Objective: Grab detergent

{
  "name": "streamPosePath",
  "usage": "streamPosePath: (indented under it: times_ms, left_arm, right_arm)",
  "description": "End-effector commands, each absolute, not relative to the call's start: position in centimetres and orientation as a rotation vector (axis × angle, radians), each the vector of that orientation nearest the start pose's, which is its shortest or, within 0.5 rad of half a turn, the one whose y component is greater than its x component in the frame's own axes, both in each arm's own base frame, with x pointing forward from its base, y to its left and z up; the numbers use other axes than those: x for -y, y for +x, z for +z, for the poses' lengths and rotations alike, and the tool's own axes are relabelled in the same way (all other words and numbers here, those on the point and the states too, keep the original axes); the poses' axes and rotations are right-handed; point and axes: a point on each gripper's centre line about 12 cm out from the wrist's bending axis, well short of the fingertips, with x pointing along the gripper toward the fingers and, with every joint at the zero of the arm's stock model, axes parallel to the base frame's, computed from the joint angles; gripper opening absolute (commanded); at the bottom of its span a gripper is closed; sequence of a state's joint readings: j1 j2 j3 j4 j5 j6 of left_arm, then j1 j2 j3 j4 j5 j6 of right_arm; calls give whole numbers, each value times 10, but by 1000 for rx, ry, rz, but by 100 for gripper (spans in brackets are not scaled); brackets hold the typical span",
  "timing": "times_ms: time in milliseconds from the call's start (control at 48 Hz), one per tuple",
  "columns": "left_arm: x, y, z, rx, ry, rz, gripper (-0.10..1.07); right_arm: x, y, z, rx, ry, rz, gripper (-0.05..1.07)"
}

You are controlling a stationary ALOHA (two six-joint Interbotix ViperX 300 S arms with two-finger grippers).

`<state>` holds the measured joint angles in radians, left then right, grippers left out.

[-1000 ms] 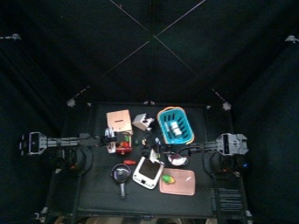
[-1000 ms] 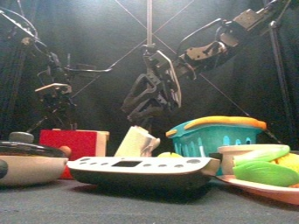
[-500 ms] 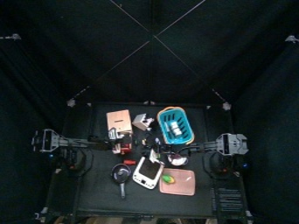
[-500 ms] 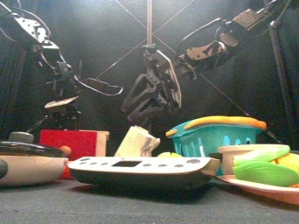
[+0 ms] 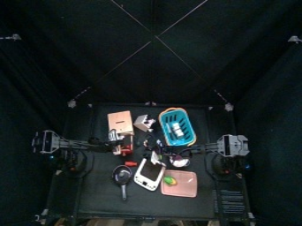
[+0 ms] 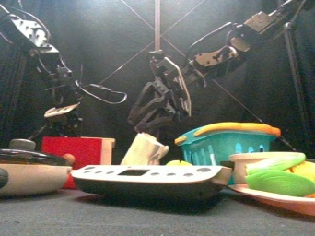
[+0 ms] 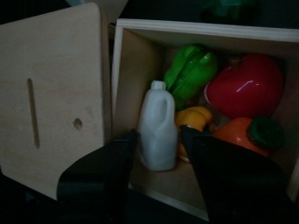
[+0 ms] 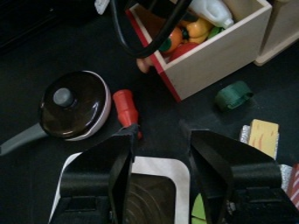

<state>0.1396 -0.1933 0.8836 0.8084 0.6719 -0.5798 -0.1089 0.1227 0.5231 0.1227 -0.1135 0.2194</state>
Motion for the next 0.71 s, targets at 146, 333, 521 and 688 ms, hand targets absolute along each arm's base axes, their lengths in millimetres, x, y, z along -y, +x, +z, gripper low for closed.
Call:
streamPosePath:
  times_ms: [146,333,521,688]
  left_arm:
    - [-91,261,145,-1221,286,474,65]
    - [-90,265,151,-1198,285,475,62]
    - [-85,270,167,-1138,291,466,62]
    - [-82,265,179,-1087,275,470,62]
  right_arm:
    - [49,437,192,-468,357,-204,81]
    - [49,437,191,-469,360,-205,81]
    - [49,437,195,-459,368,-205,81]
    - [48,436,199,-451,375,-205,81]
